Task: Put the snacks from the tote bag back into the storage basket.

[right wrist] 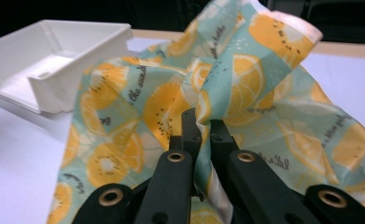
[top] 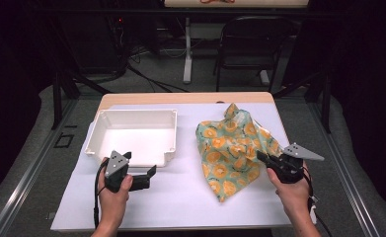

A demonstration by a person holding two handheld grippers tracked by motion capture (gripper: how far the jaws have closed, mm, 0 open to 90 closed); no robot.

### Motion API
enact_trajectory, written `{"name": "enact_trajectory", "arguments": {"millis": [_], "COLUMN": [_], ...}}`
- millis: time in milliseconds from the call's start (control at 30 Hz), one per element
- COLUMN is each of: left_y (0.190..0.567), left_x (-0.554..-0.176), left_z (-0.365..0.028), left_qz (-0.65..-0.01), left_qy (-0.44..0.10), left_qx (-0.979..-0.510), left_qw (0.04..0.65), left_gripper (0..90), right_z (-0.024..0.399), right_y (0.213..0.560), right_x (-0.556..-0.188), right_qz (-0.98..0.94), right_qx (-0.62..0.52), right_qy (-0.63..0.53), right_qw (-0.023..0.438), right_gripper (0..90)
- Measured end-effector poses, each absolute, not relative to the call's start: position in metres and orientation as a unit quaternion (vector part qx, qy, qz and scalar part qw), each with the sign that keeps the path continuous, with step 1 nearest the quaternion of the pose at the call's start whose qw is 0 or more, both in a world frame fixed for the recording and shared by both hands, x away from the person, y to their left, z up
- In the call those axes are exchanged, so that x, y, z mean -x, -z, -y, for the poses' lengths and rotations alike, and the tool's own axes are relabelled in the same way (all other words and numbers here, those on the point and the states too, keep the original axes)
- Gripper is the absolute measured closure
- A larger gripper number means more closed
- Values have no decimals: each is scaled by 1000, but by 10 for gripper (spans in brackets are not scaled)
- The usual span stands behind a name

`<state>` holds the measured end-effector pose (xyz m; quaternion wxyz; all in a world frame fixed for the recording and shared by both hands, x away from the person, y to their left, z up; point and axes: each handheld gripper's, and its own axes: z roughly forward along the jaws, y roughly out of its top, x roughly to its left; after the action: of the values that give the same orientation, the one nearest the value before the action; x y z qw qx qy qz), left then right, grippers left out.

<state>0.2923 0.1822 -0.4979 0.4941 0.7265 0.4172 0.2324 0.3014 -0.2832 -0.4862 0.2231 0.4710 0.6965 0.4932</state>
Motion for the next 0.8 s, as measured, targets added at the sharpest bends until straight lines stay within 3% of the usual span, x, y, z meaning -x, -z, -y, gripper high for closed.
{"name": "enact_trajectory", "arguments": {"millis": [233,800], "left_y": [487,469], "left_x": [-296,-303], "left_z": [-152,-85], "left_qz": [-386,-341], "left_qy": [-225,-185], "left_qx": [-732,-738], "left_qw": [515,552], "left_gripper": [40,154], "right_z": [262,220], "right_y": [477,487], "right_x": [-287,-275], "right_qz": [-695,-725], "right_qx": [-435,-385], "right_qy": [-519,-520], "right_qw": [242,236], "right_gripper": [897,897]}}
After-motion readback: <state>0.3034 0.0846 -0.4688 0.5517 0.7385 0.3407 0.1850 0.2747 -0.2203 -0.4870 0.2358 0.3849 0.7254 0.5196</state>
